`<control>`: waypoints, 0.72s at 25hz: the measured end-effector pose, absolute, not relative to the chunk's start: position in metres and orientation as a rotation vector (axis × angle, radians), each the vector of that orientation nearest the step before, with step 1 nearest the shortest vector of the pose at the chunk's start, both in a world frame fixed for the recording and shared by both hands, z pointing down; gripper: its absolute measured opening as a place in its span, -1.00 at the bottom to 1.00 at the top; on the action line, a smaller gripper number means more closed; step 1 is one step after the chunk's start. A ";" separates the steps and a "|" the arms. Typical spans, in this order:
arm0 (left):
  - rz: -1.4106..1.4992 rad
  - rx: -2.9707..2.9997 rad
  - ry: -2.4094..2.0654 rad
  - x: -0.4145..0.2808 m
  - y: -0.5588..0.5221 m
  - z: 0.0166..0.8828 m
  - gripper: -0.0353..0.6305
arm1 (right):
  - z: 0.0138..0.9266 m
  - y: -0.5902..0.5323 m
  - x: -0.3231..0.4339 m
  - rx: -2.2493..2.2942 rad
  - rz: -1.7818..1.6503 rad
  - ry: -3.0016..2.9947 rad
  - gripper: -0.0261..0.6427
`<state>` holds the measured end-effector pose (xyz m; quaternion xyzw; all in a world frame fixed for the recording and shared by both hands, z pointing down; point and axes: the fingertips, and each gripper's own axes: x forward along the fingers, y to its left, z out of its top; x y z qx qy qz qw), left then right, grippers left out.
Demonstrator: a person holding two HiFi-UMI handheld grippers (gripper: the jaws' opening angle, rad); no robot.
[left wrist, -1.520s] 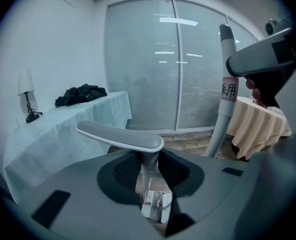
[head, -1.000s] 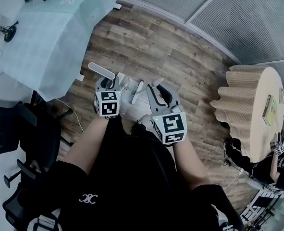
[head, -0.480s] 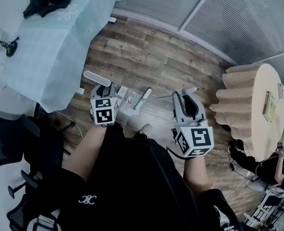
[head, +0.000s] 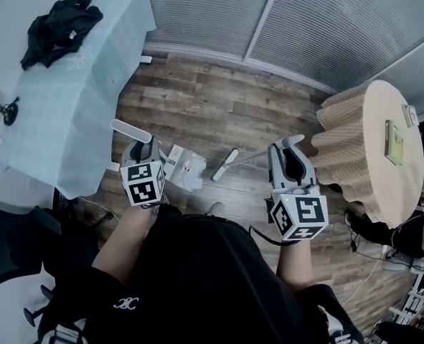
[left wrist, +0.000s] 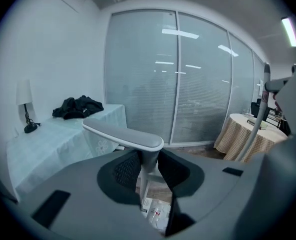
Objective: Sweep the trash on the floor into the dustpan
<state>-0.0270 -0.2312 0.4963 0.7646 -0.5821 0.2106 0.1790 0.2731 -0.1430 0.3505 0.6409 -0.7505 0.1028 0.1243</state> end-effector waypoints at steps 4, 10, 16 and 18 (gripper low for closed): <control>0.555 2.187 -1.672 -0.023 -0.238 0.471 -0.57 | 0.358 -0.138 0.291 1.904 0.287 -2.129 -0.63; 0.574 2.196 -1.662 -0.020 -0.240 0.469 -0.57 | 0.375 -0.125 0.315 1.982 0.319 -2.030 -0.63; 0.571 2.206 -1.686 -0.019 -0.241 0.460 -0.57 | 0.379 -0.121 0.328 2.020 0.331 -2.026 -0.63; 0.569 2.202 -1.693 -0.018 -0.239 0.458 -0.57 | 0.378 -0.120 0.330 2.017 0.334 -2.037 -0.63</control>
